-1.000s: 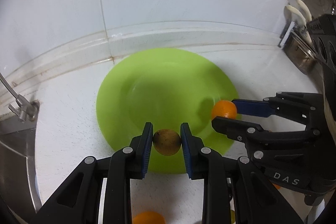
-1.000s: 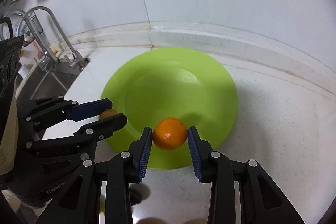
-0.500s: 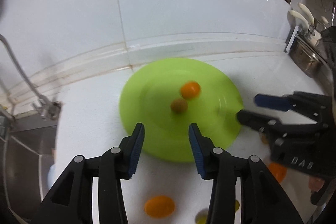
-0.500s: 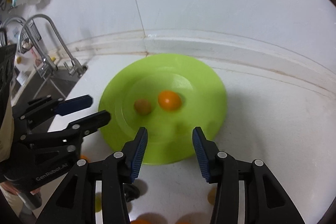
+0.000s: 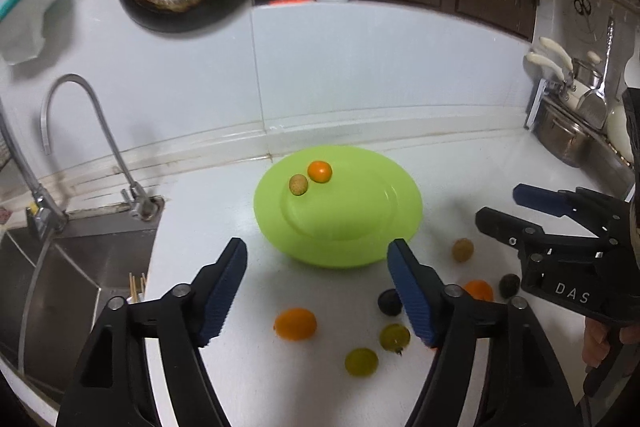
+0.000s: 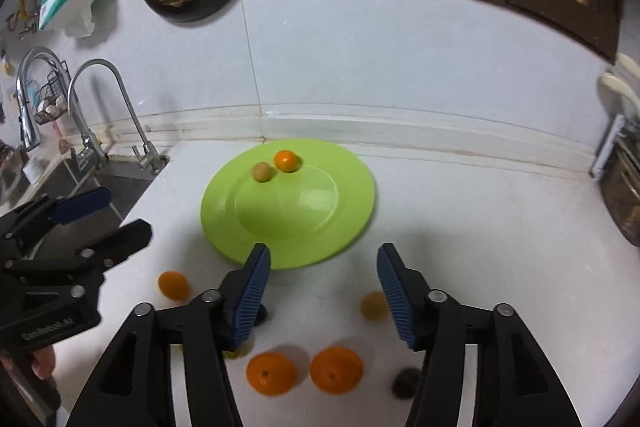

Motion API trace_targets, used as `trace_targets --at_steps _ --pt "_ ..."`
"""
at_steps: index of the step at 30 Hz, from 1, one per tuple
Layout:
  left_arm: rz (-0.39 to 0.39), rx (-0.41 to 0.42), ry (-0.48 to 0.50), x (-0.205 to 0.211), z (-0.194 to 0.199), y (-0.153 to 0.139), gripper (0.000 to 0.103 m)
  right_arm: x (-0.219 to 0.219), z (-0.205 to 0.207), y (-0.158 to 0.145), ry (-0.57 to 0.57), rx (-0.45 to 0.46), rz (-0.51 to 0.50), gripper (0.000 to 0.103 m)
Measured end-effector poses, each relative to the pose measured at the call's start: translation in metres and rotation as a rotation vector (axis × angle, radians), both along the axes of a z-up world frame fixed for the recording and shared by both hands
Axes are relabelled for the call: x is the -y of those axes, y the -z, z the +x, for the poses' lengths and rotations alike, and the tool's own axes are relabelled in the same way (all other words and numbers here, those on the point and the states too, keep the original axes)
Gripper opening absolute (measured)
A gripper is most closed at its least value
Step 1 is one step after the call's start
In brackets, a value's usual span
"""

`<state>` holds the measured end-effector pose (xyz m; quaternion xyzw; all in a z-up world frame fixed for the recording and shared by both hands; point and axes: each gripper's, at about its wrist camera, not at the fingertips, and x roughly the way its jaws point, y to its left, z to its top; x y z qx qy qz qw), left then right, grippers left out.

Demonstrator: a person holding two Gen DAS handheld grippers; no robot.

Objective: Organize fruits
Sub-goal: 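Lift both tools off the plate and move them back toward the fruits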

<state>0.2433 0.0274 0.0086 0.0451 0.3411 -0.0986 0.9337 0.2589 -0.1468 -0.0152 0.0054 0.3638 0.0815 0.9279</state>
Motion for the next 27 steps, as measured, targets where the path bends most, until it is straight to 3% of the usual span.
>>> trace_targets --at_steps 11,23,27 --pt "-0.010 0.047 -0.036 0.000 -0.045 -0.006 0.080 0.012 -0.057 -0.014 0.097 0.097 -0.041 0.065" --pt "0.026 0.086 -0.081 0.004 -0.079 0.017 0.080 0.027 -0.103 0.001 0.215 0.151 -0.099 0.065" --pt "0.046 0.062 -0.083 0.007 -0.083 0.031 0.080 0.030 -0.112 0.011 0.240 0.143 -0.121 0.065"
